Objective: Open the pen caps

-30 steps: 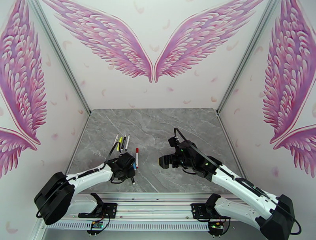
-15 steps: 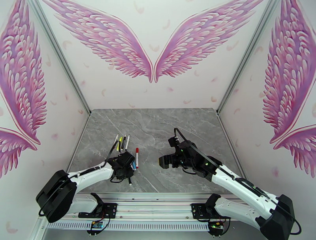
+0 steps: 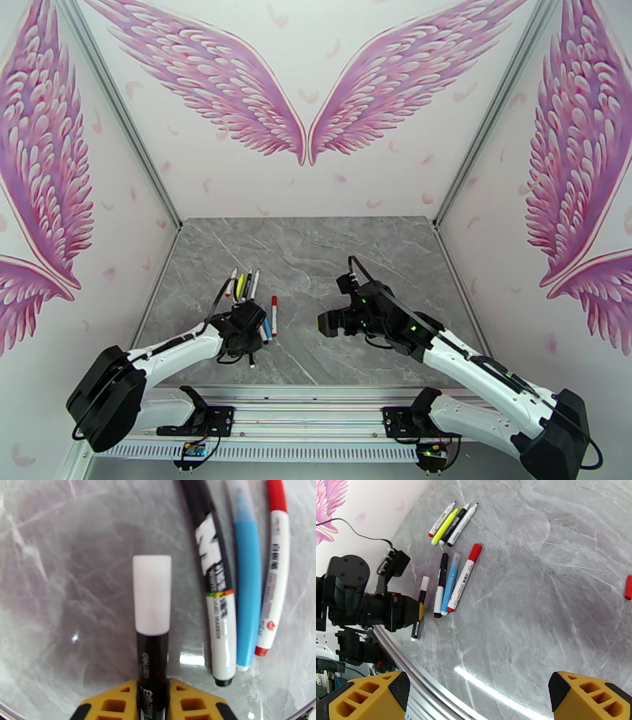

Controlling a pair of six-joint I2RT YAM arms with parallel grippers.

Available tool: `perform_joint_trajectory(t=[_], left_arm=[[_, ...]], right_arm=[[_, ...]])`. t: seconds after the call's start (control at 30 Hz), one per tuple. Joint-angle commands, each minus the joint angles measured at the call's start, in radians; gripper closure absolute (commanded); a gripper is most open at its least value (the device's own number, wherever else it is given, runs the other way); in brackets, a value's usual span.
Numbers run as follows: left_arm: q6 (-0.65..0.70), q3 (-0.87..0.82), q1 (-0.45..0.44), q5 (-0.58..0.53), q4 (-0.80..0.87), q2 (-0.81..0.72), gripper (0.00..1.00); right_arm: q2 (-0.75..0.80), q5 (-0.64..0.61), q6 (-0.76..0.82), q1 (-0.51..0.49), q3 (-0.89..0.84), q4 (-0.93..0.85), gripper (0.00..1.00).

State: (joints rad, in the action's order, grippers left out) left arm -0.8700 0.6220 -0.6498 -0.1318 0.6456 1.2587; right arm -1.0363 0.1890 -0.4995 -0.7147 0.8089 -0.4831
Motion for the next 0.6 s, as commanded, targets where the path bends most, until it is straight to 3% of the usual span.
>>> perform_joint_trajectory(t=[0.0, 0.17, 0.33, 0.57], left_arm=[[0.113, 0.059, -0.005, 0.004, 0.006, -0.09, 0.79], [0.235, 0.078, -0.047, 0.122, -0.114, -0.174, 0.81], [0.312, 0.076, -0.093, 0.28, -0.308, -0.183, 0.83], [0.333, 0.091, -0.14, 0.419, -0.538, -0.115, 0.81]], right_arm=[[-0.001, 0.029, -0.086, -0.007, -0.005, 0.026, 0.01], [0.013, 0.068, -0.187, -0.005, -0.007, 0.087, 0.01], [0.031, 0.085, -0.228, 0.009, 0.01, 0.115, 0.12], [0.063, 0.064, -0.255, 0.033, 0.002, 0.149, 0.25]])
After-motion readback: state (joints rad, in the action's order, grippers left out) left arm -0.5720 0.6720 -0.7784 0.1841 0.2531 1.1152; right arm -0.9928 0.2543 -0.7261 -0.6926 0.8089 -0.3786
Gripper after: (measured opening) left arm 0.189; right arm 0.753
